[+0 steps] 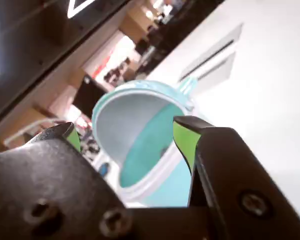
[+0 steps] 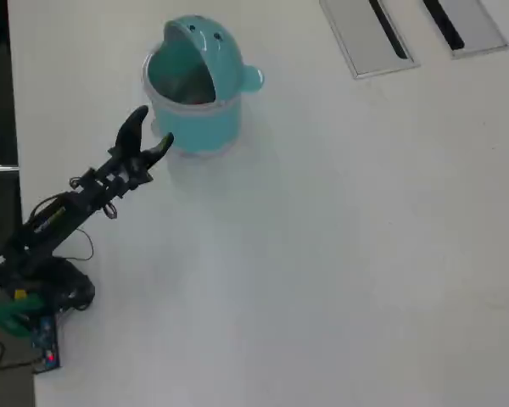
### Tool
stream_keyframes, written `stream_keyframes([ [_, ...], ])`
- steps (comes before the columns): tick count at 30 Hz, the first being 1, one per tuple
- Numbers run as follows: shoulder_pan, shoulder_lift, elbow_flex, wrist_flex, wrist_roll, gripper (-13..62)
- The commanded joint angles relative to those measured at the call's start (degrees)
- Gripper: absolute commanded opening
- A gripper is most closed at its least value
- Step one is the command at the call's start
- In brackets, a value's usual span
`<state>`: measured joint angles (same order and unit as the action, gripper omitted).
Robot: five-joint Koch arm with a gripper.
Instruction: Grasp RGB lego blocks and put them in the bin one by one.
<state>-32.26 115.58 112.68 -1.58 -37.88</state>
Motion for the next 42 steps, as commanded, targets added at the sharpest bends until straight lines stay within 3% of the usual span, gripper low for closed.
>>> stream_keyframes([
  [1,0.97,2.64,0.00,-7.21,5.80,33.9],
  [25,11.95,17.49,26.63,-25.40,18.98,33.7],
  [42,22.85,18.90,47.64,-43.51,22.94,33.7],
])
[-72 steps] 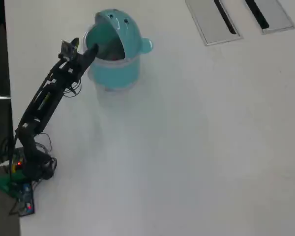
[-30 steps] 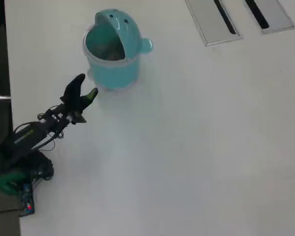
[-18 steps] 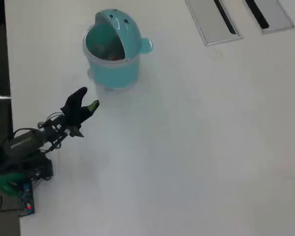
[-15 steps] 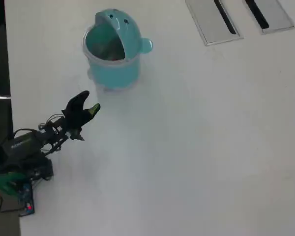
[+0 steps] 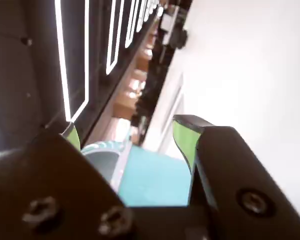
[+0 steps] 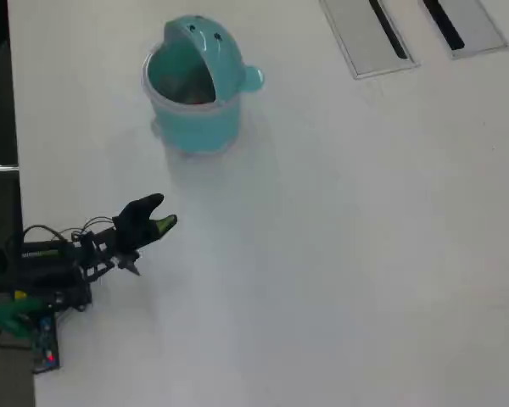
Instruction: Grasp RGB lego blocks and put them in the bin one by one.
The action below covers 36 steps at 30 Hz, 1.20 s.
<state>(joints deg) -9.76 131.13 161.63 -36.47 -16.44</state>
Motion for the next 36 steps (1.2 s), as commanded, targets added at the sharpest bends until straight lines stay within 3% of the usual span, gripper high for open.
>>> stream_keyframes([
  [1,0.88,3.52,-0.35,-8.88,0.97,33.7],
  [22,5.98,3.52,17.14,-19.95,0.53,33.8],
  [36,9.93,3.34,20.04,-6.06,1.05,34.8],
])
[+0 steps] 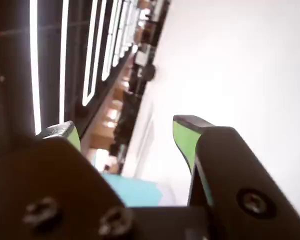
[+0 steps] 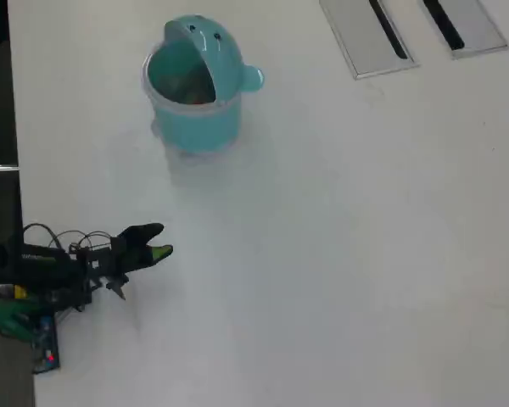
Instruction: Grasp RGB lego blocks and put them in the bin one by one.
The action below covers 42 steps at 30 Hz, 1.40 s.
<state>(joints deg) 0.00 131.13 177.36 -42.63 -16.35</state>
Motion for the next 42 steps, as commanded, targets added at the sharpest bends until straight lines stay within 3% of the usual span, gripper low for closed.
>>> stream_keyframes([
  [1,0.18,3.34,4.31,1.23,0.97,34.8],
  [11,-0.18,3.25,4.31,19.42,0.97,35.1],
  [42,3.16,2.99,4.31,28.83,3.69,34.5],
])
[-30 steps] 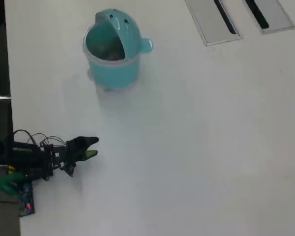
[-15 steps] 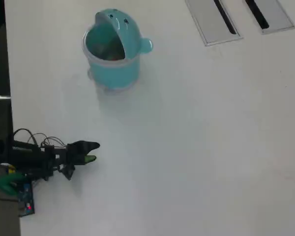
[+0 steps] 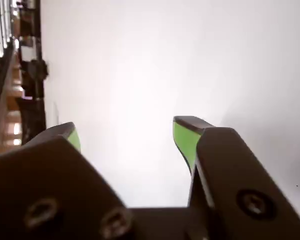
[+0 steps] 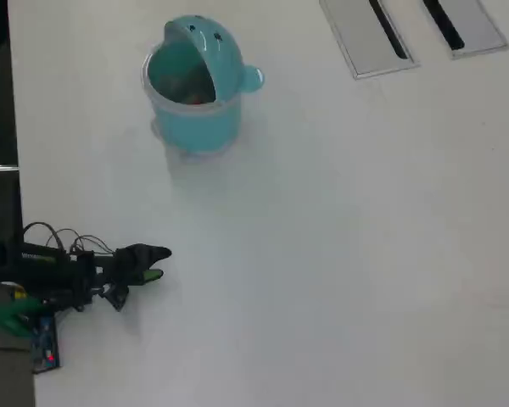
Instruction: Grasp RGB lego blocks and put them in the bin one by one.
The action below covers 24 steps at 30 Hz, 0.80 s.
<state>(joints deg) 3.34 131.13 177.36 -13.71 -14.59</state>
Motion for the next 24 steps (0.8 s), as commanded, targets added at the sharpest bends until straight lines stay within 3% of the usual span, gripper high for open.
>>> stream_keyframes([
  [1,-0.26,2.99,4.31,0.18,2.90,34.4],
  [7,-1.85,3.08,4.31,0.70,8.79,34.2],
  [24,-5.80,3.08,4.31,0.79,8.79,34.2],
])
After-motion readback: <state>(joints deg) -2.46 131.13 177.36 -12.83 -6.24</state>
